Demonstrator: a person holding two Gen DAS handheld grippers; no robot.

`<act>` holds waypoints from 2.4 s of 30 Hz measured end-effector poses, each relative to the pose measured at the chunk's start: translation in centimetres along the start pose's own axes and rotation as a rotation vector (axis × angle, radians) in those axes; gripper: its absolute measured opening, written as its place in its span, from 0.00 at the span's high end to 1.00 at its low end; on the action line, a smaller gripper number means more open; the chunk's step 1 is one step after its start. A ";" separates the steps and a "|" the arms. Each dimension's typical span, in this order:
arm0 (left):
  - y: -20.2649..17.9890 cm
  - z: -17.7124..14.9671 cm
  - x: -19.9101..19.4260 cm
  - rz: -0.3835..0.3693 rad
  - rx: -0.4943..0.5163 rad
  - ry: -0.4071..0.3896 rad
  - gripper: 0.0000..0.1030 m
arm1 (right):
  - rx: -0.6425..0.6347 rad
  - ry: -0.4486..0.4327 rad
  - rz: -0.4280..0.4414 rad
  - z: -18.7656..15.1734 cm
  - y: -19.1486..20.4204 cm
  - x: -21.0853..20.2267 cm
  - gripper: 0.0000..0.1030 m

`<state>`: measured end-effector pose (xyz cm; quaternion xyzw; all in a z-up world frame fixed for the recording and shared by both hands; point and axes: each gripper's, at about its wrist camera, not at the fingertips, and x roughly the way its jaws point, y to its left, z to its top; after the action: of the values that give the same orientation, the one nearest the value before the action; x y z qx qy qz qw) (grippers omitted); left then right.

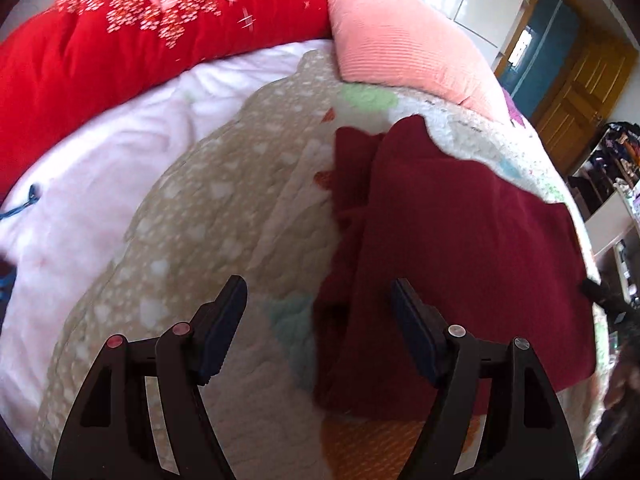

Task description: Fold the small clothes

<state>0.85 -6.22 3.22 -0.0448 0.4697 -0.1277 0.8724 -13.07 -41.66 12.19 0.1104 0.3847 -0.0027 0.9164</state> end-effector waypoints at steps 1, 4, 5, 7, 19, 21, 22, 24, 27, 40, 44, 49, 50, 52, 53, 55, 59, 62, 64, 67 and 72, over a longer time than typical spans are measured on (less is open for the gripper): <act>0.3 -0.3 0.2 -0.004 -0.016 0.002 0.27 | -0.007 -0.004 0.029 0.3 0.9 -0.3 0.52; 0.9 -0.8 0.4 -0.042 -0.054 0.001 0.27 | -0.056 -0.013 0.070 1.0 4.5 -0.3 0.52; 1.0 -0.8 0.4 -0.048 -0.057 -0.003 0.27 | -0.062 -0.007 0.092 1.3 5.5 0.0 0.52; 1.2 -1.0 0.6 -0.066 -0.061 -0.018 0.27 | -0.072 0.013 0.134 2.2 7.9 1.0 0.52; 1.8 0.1 1.5 -0.111 -0.061 -0.007 0.26 | -0.171 0.050 0.208 5.1 19.9 6.9 0.52; 1.8 0.1 1.5 -0.111 -0.060 -0.006 0.26 | -0.176 0.064 0.183 5.1 20.7 8.0 0.52; 1.8 0.1 1.5 -0.112 -0.062 -0.006 0.26 | -0.170 0.066 0.174 5.1 20.8 8.2 0.52; 1.8 0.1 1.6 -0.115 -0.063 -0.005 0.26 | -0.134 0.067 0.182 5.3 20.4 8.6 0.52; 1.9 0.0 1.7 -0.119 -0.066 -0.003 0.26 | -0.088 0.052 0.213 6.3 20.0 8.6 0.52; 2.0 0.2 2.1 -0.127 -0.074 0.001 0.24 | -0.097 0.132 0.204 9.1 21.5 15.6 0.62; 2.0 0.2 2.1 -0.129 -0.073 0.004 0.24 | -0.087 0.114 0.233 9.3 21.1 14.8 0.60; 2.0 0.2 2.0 -0.137 -0.078 0.013 0.24 | -0.062 0.090 0.280 8.2 19.4 11.0 0.52; 2.0 0.2 2.1 -0.138 -0.078 0.014 0.24 | -0.069 0.086 0.279 7.6 18.9 10.3 0.52; 1.9 0.2 2.1 -0.132 -0.076 0.014 0.24 | -0.078 0.073 0.245 6.3 17.4 8.7 0.52; 1.9 0.2 2.1 -0.129 -0.075 0.014 0.24 | -0.077 0.066 0.225 5.7 16.5 8.0 0.52; 1.9 0.1 2.1 -0.126 -0.078 0.012 0.24 | -0.073 0.046 0.193 4.2 14.2 6.3 0.52; 1.8 0.1 2.1 -0.118 -0.079 0.008 0.24 | -0.051 0.018 0.121 2.2 10.3 4.0 0.50; 1.7 0.0 2.1 -0.109 -0.074 0.003 0.24 | -0.012 0.041 0.116 1.4 8.5 3.8 0.49; 1.6 0.0 2.2 -0.104 -0.071 0.003 0.24 | 0.003 0.048 0.120 1.0 8.1 3.9 0.49; 1.7 0.0 2.2 -0.103 -0.071 0.004 0.24 | -0.002 0.069 0.102 0.7 8.3 4.6 0.47; 1.5 0.1 2.4 -0.100 -0.064 0.005 0.23 | -0.008 0.055 0.123 0.2 8.5 4.5 0.40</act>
<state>2.47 -5.41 1.08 -0.0957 0.4729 -0.1564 0.8618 -8.99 -33.02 10.82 0.1303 0.4024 0.0580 0.9043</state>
